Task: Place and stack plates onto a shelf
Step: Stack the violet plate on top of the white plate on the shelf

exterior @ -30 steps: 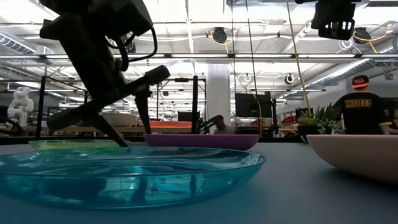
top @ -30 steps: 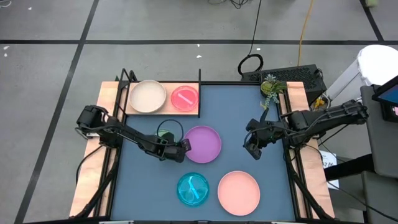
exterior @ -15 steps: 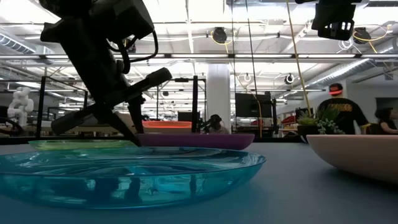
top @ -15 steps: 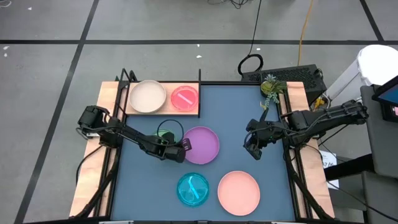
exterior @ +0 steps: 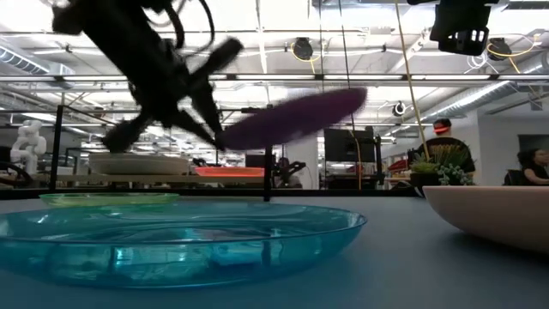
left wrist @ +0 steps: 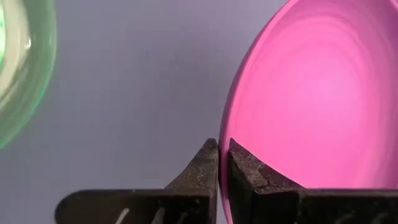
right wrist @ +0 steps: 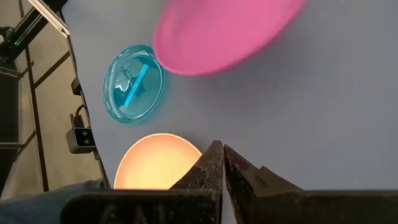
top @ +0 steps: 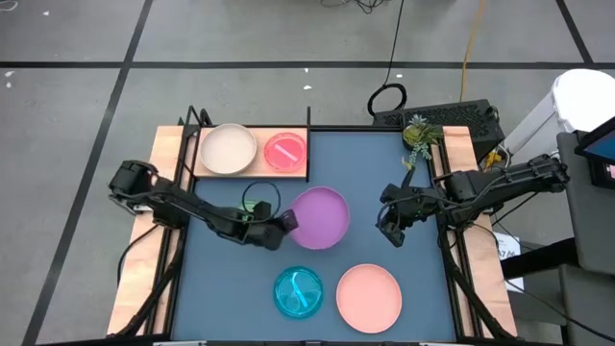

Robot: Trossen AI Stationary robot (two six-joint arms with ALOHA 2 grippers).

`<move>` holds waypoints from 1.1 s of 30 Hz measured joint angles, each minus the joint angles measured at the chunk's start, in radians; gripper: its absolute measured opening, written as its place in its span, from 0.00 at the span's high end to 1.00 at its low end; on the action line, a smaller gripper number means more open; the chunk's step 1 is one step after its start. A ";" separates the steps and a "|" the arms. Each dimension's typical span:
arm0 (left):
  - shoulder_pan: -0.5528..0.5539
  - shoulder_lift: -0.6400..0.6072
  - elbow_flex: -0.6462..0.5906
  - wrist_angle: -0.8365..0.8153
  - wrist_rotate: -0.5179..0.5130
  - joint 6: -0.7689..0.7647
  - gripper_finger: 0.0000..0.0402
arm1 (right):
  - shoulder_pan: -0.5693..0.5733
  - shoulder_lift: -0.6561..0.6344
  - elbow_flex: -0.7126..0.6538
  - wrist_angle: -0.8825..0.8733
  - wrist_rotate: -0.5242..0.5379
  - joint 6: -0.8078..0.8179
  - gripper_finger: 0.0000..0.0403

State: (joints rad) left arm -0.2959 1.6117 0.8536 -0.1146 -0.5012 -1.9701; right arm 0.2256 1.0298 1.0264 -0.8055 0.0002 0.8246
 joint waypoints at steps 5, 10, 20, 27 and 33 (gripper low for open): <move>-0.002 -0.113 0.001 -0.043 -0.018 0.053 0.97 | 0.000 0.000 -0.001 0.005 0.000 -0.008 1.00; -0.002 -0.227 0.002 -0.109 -0.019 0.093 0.97 | 0.000 0.000 -0.022 0.017 -0.001 -0.007 1.00; 0.000 -0.396 0.005 -0.130 -0.097 0.164 0.97 | 0.000 -0.028 -0.095 0.129 -0.002 0.034 1.00; 0.004 -0.443 0.078 -0.168 -0.217 0.233 0.97 | 0.000 -0.059 -0.097 0.144 -0.002 0.052 1.00; 0.034 -0.443 0.174 -0.376 -0.301 0.222 0.97 | 0.000 -0.092 -0.097 0.152 -0.002 0.055 1.00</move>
State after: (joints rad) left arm -0.2618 1.1688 1.0273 -0.4907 -0.8023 -1.7485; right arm 0.2256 0.9382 0.9291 -0.6540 -0.0021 0.8799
